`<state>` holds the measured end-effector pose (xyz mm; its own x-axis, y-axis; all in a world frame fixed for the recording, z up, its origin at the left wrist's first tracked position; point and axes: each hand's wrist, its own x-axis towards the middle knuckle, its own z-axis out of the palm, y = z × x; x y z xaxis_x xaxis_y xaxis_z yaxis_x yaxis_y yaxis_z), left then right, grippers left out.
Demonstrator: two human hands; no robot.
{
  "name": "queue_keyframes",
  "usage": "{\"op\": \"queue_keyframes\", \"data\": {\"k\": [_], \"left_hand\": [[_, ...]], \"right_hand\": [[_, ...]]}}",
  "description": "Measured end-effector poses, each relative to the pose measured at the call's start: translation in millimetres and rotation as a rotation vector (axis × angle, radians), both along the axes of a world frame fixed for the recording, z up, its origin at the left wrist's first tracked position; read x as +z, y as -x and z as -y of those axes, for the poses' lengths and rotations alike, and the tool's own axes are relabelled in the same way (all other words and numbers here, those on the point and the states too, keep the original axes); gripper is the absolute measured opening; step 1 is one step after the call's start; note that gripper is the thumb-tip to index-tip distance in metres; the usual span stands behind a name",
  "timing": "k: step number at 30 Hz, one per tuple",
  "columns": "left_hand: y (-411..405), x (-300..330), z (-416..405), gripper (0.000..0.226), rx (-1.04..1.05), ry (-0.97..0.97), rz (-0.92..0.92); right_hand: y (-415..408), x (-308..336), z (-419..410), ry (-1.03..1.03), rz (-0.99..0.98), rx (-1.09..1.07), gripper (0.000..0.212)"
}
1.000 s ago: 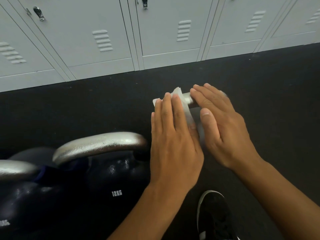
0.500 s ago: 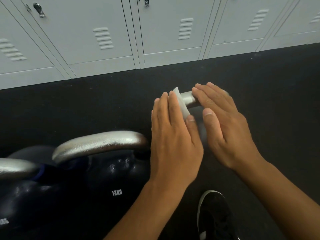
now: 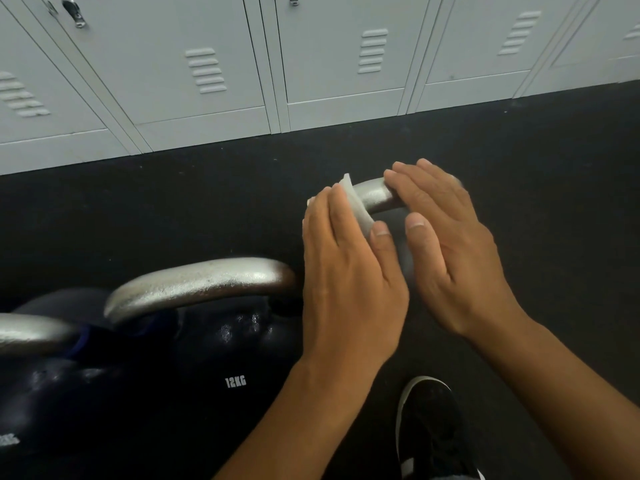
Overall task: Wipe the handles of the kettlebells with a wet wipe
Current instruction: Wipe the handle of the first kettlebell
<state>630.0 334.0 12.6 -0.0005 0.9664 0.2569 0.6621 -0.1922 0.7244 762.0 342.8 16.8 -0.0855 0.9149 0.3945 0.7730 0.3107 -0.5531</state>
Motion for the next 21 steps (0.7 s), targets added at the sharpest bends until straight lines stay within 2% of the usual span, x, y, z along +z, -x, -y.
{"op": "queue_keyframes", "data": {"k": [5, 9, 15, 21], "left_hand": [[-6, 1, -8, 0.060, -0.029, -0.008, 0.021], [-3, -4, -9, 0.059, 0.002, 0.035, 0.120], [-3, -12, 13, 0.061, -0.010, 0.000, 0.232], [-3, -11, 0, 0.060, -0.027, 0.003, 0.230]], "right_hand": [[0, 1, 0, 0.011, 0.020, 0.012, 0.054], [0, 2, 1, 0.039, 0.044, 0.031, 0.055], [-3, 6, 0, 0.055, 0.028, 0.072, 0.055], [-7, 13, -3, 0.073, -0.053, 0.102, 0.054]]}}
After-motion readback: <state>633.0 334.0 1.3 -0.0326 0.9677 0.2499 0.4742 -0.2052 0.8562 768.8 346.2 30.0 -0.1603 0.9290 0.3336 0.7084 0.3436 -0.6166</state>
